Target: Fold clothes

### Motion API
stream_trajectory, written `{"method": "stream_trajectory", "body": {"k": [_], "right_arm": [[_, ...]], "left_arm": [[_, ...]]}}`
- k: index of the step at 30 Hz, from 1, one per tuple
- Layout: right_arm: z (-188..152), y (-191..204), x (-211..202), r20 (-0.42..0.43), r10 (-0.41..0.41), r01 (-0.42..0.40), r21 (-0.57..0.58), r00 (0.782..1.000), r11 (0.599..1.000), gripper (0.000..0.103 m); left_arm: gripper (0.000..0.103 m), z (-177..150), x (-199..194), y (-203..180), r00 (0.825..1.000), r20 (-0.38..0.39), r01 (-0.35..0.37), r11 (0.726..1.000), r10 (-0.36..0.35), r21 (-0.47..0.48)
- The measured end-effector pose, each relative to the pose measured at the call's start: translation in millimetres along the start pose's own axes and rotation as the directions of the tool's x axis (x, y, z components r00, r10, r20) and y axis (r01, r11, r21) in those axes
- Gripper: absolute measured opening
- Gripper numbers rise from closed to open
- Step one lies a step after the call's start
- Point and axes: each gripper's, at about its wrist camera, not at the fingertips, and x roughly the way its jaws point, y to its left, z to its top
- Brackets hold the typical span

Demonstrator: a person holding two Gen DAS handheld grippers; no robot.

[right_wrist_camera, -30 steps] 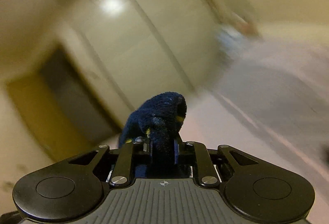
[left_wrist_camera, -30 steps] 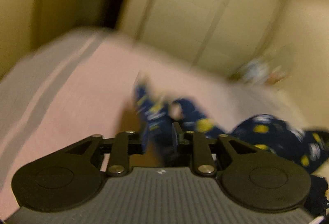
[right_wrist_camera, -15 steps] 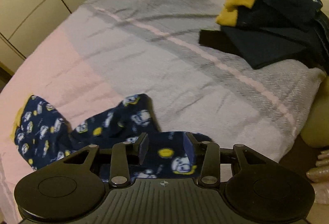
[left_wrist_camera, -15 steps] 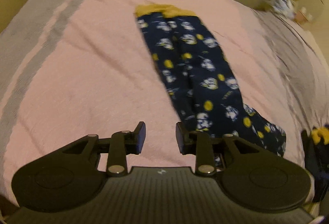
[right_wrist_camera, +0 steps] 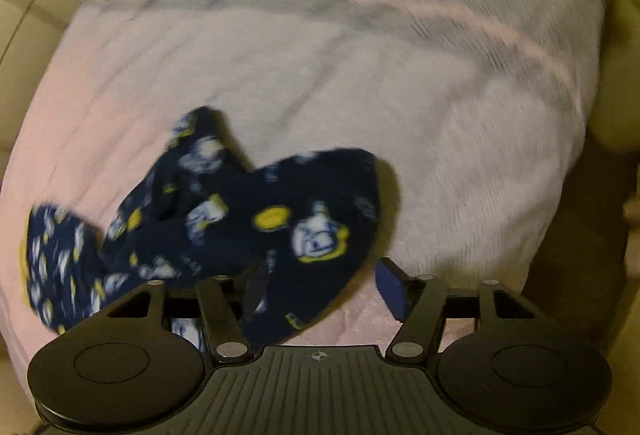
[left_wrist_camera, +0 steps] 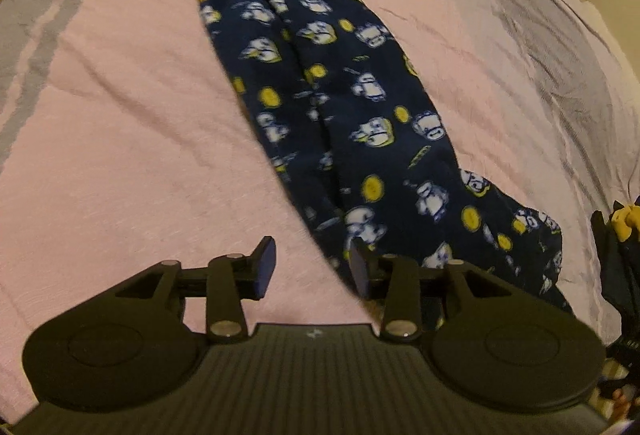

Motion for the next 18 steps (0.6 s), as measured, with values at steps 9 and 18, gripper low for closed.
{"method": "stream_trajectory", "body": {"k": [9, 18], "right_arm": [[22, -42, 64, -0.054, 0.014, 0.001, 0.263, 0.998, 0.965, 0.069], [18, -54, 100, -0.05, 0.073, -0.049, 0.373, 0.996, 0.927, 0.069]], "left_arm": [[0.048, 96, 113, -81, 0.999, -0.044, 0.018, 0.998, -0.016, 0.057], [0.051, 195, 247, -155, 0.997, -0.078, -0.008, 0.996, 0.015, 0.086]]}}
